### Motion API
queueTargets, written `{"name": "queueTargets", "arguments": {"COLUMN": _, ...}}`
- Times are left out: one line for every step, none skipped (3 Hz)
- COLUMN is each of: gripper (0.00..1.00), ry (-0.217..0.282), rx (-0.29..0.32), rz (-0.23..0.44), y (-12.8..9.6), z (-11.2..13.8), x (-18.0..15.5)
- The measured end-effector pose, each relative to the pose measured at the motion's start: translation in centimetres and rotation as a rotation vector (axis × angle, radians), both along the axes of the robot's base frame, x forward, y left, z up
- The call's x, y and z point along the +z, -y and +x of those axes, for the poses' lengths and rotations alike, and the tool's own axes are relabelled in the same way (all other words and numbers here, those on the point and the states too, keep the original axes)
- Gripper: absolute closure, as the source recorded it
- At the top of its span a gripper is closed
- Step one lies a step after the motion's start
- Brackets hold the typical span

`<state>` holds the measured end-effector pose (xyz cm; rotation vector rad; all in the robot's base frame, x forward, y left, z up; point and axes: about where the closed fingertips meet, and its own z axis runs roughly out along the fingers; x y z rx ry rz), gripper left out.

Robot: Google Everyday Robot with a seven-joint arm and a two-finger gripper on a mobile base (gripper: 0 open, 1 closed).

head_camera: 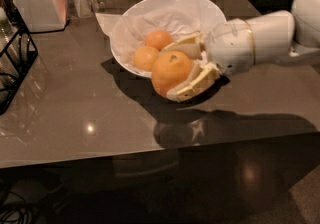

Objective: Pick orange from white bowl

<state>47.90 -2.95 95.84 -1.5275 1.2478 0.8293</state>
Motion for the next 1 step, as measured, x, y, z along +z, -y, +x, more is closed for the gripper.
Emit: {"name": "queueTargets", "arguments": {"gripper": 1.0, "ry": -0.027, "rx": -0.066, "rz": 0.023, "y": 3.15, "z": -1.04, "x": -0.4}}
